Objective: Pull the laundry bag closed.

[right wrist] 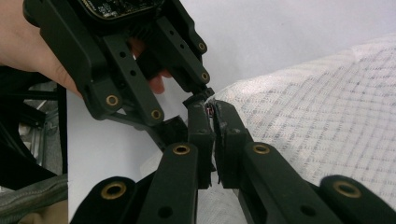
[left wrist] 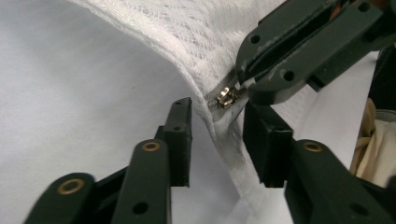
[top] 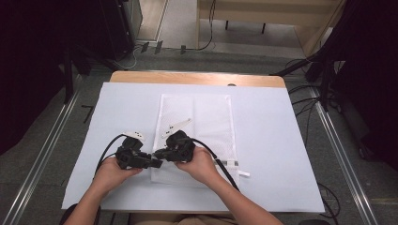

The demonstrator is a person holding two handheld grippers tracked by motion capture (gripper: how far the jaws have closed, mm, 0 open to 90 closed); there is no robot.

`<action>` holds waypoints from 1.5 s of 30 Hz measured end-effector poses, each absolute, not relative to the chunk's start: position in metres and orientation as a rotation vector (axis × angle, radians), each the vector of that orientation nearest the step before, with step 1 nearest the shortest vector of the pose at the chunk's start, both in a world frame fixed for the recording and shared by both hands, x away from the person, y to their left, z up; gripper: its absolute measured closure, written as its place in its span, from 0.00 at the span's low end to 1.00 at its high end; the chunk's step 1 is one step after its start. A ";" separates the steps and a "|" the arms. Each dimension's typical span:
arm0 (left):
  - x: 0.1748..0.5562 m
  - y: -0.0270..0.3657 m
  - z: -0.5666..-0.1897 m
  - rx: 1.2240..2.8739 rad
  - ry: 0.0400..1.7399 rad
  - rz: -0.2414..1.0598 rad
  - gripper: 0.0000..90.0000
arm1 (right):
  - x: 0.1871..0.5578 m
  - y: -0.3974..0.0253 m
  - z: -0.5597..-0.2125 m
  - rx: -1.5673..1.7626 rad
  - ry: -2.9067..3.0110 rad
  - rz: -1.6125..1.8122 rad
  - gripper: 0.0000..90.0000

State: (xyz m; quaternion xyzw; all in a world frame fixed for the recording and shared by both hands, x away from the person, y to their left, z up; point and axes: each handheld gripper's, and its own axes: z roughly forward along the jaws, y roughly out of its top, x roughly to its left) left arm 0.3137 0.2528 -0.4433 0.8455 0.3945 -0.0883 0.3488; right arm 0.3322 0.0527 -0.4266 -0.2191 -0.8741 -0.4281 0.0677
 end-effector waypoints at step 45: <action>0.312 0.249 -0.443 2.270 1.041 -0.202 0.98 | 0.331 0.048 -0.435 -0.575 -2.714 -1.218 0.98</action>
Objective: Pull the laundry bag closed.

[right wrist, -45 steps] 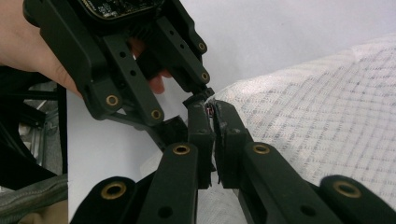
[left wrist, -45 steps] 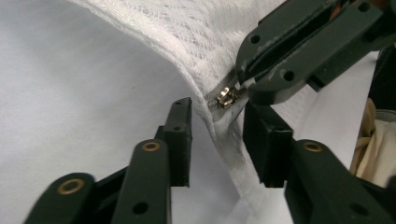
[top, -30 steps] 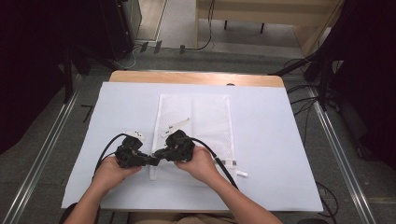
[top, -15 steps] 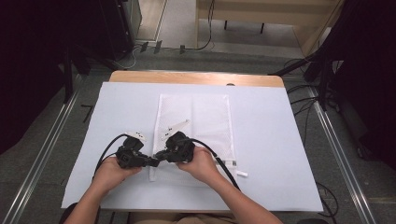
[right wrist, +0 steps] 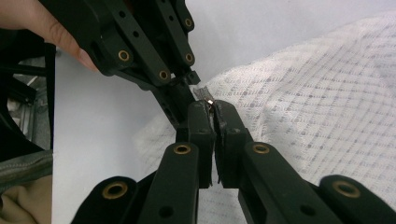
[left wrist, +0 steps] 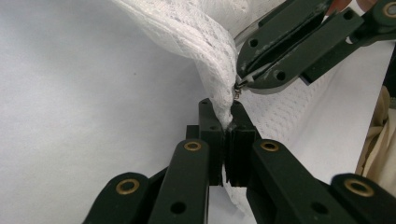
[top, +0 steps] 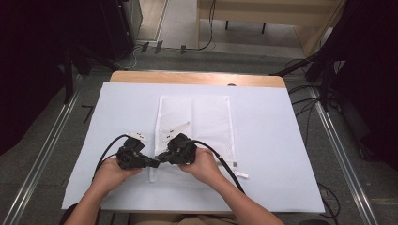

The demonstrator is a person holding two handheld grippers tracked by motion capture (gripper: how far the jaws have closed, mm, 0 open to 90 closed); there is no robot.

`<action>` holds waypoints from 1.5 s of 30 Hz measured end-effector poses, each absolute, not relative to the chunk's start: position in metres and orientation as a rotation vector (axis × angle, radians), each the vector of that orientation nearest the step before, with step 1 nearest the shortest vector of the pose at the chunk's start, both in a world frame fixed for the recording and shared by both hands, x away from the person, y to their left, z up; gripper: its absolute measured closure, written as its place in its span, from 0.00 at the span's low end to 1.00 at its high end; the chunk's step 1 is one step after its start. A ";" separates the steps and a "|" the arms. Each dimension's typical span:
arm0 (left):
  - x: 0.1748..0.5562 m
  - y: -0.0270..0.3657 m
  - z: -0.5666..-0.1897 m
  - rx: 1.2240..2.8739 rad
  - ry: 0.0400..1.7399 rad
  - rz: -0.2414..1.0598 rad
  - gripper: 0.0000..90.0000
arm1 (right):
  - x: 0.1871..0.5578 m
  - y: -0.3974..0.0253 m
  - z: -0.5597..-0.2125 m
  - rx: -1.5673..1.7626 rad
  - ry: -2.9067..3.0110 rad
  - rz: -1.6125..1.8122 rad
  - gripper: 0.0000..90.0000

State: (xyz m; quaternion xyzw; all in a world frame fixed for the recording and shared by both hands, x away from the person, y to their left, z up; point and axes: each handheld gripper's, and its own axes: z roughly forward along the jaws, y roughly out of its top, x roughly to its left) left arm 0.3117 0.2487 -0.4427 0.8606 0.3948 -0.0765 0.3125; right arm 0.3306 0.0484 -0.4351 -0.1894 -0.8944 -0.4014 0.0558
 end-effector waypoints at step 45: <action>0.311 0.248 -0.441 2.283 1.034 -0.213 0.99 | 0.328 0.048 -0.440 -0.539 -2.768 -1.154 0.98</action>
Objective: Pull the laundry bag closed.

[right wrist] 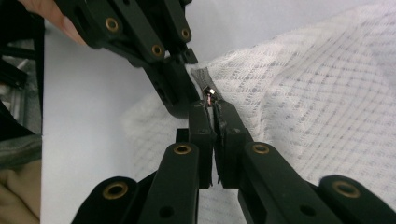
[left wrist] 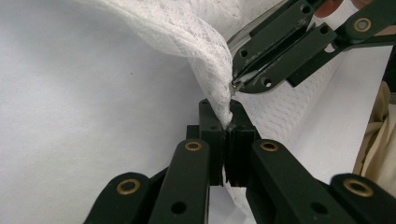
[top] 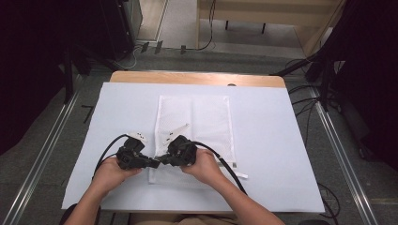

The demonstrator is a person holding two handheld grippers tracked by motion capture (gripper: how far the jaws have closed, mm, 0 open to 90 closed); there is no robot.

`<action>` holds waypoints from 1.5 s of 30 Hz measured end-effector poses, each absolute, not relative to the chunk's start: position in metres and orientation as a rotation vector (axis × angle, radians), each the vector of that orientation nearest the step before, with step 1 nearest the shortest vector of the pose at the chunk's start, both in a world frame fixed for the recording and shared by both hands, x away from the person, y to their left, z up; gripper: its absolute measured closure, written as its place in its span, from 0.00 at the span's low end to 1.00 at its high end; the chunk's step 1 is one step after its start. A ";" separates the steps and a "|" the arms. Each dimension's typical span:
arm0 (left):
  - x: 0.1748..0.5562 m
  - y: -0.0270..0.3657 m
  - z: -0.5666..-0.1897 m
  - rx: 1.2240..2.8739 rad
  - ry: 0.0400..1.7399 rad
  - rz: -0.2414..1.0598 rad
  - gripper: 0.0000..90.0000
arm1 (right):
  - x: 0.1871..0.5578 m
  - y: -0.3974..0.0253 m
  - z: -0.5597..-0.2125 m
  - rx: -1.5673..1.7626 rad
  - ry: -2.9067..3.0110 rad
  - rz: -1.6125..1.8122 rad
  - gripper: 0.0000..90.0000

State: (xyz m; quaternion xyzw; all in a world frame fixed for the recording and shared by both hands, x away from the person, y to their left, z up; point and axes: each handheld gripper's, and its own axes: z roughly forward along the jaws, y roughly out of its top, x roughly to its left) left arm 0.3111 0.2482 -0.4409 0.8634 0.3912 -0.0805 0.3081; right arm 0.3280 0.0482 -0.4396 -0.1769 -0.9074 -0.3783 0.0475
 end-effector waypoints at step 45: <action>0.308 0.253 -0.437 2.249 0.989 -0.210 0.98 | 0.330 0.006 -0.452 -0.628 -2.784 -1.106 0.98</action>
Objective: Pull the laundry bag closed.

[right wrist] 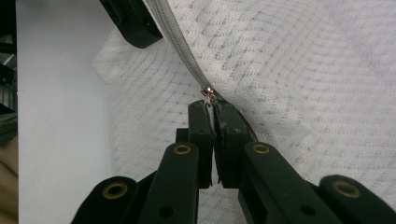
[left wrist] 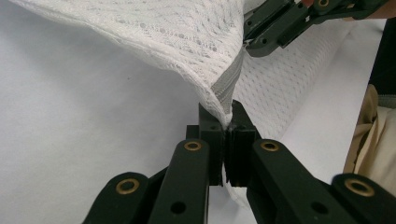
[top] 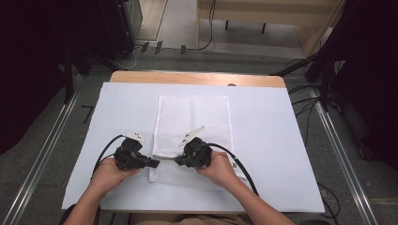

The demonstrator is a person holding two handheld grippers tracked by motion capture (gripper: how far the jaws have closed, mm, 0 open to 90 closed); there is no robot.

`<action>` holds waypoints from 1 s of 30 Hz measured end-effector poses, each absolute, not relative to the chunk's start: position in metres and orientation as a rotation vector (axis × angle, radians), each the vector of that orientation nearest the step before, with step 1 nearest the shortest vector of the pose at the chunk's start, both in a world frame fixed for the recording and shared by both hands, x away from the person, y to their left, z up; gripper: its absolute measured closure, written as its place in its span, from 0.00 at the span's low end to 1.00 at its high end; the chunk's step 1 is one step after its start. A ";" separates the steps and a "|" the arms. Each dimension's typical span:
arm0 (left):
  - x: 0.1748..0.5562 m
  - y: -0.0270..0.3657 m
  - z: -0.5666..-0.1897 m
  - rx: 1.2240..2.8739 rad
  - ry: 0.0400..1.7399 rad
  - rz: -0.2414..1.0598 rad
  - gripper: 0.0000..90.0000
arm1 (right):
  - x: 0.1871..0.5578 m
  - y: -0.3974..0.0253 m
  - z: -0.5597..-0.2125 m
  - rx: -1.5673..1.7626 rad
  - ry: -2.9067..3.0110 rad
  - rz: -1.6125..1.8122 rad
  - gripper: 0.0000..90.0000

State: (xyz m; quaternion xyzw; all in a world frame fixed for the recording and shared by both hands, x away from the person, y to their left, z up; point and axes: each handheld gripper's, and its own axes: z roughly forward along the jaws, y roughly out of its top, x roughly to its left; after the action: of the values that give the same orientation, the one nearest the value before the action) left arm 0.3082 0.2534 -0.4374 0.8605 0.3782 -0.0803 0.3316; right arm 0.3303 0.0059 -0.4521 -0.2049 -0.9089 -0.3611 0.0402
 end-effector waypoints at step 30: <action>0.307 0.256 -0.435 2.239 0.992 -0.205 0.98 | 0.334 -0.014 -0.452 -0.678 -2.785 -1.060 0.98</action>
State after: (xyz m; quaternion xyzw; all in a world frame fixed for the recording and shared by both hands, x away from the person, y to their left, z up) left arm 0.3074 0.2563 -0.4352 0.8583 0.3802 -0.0787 0.3355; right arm 0.3336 -0.0141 -0.4524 -0.2217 -0.9105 -0.3465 0.0428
